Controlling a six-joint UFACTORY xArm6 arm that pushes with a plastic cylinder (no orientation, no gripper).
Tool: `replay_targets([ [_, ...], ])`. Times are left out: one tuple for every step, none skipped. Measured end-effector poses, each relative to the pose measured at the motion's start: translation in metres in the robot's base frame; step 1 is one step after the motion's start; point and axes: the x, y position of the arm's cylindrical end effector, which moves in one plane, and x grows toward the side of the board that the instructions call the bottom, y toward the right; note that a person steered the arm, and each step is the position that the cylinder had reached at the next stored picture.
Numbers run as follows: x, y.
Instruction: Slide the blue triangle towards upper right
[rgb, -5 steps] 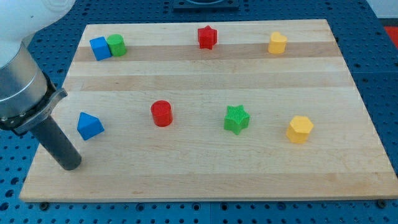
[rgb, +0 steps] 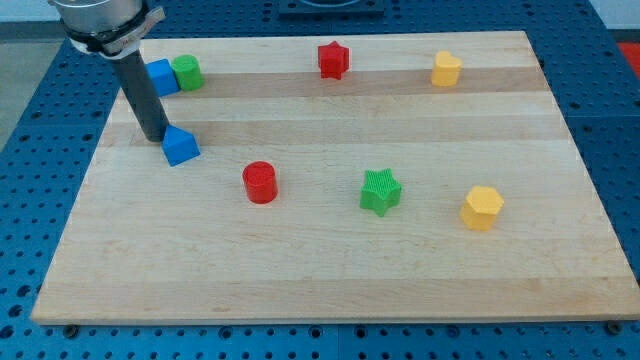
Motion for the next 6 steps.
replay_targets([
  [0.043,-0.035],
  [0.055,-0.024],
  [0.038,0.021],
  [0.036,0.029],
  [0.014,0.031],
  [-0.016,0.032],
])
